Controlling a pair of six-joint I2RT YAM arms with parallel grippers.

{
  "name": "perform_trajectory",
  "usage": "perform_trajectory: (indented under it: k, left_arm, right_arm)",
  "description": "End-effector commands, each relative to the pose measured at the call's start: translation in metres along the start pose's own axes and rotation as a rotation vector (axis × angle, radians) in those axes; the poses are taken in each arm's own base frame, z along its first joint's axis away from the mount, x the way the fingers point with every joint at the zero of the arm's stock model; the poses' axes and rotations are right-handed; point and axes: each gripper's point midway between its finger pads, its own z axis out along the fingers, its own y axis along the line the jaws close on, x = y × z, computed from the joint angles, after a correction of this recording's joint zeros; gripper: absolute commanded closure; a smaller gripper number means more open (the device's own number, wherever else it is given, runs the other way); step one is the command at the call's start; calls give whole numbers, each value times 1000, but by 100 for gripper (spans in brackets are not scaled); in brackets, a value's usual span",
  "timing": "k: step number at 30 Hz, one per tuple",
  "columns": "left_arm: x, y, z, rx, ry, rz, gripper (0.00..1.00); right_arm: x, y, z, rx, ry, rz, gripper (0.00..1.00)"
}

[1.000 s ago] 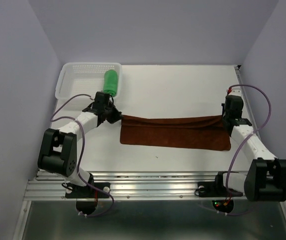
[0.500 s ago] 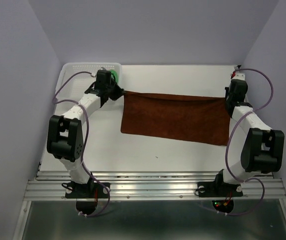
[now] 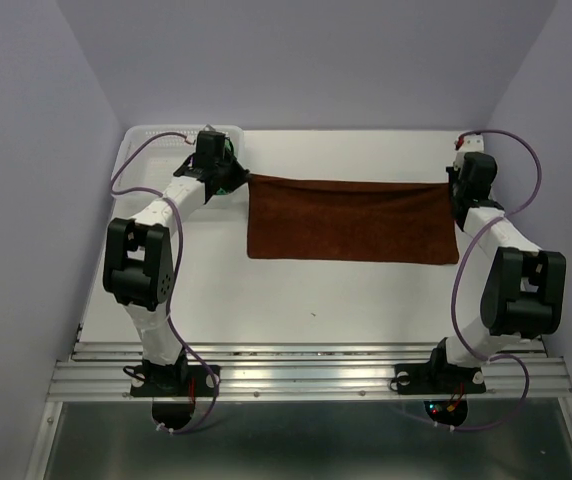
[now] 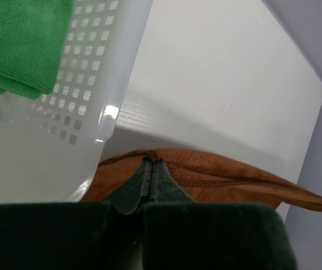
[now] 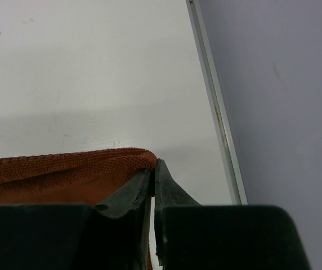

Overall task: Roll the towels
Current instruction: Fold the towel

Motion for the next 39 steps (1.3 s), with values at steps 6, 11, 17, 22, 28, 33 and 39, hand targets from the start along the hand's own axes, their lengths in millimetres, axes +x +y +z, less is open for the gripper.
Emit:
perform_trajectory:
  k: [6,11,17,22,28,33,39]
  left_arm:
    - [19,20,-26,-16,-3,36,100]
    - [33,35,-35,-34,10,22,100]
    - [44,44,-46,-40,18,23,100]
    - [59,55,-50,-48,47,14,100]
    - [71,66,-53,-68,57,10,100]
    - [80,79,-55,-93,67,2,100]
    - [96,94,-54,-119,95,-11,100]
  right_arm:
    - [11,-15,-24,39,-33,34,99]
    - [24,-16,-41,40,-12,64,99]
    - [42,-18,-60,48,24,96,99]
    - [57,-24,-71,82,58,87,99]
    - [77,-14,-73,49,88,90,99]
    - [101,-10,-73,57,147,89,98]
    - [112,-5,-73,41,169,101,96]
